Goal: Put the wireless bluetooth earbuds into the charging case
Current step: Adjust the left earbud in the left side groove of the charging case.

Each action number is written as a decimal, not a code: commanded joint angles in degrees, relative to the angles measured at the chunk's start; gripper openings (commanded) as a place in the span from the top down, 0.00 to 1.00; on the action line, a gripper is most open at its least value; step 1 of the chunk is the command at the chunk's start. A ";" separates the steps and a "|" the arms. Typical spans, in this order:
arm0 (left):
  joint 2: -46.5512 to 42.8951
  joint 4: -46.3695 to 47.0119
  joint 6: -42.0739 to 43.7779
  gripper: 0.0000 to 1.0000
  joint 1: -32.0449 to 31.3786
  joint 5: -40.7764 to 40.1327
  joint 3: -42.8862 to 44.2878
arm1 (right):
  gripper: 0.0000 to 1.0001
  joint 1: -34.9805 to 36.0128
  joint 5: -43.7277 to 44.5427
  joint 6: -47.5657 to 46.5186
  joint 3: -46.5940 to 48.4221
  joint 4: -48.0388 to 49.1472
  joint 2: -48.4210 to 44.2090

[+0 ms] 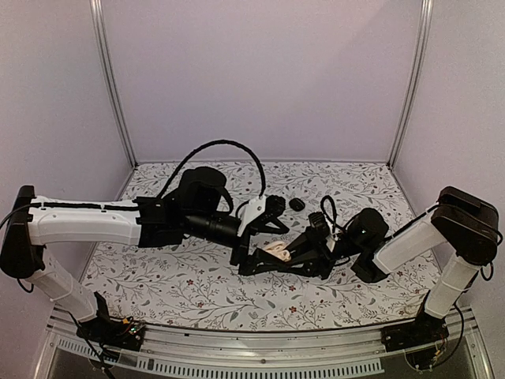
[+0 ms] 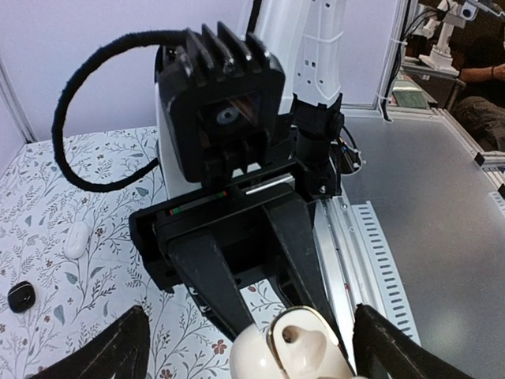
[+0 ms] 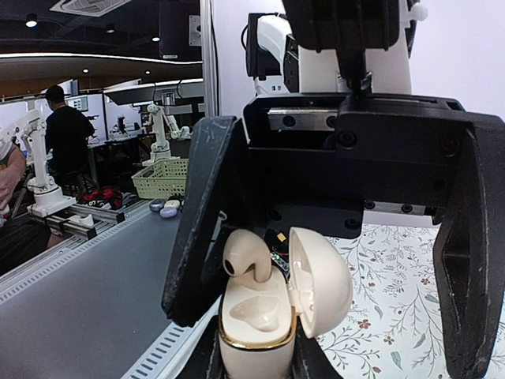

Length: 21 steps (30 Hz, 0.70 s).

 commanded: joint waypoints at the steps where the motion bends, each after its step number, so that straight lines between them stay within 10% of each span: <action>1: -0.82 6.87 -2.83 0.11 1.81 -0.23 -1.25 | 1.00 0.91 -2.14 1.70 -0.61 3.99 -0.48; 21: 3.95 11.88 -8.41 0.00 1.73 2.59 -1.35 | 1.00 -1.02 -2.32 8.50 -1.38 12.87 1.72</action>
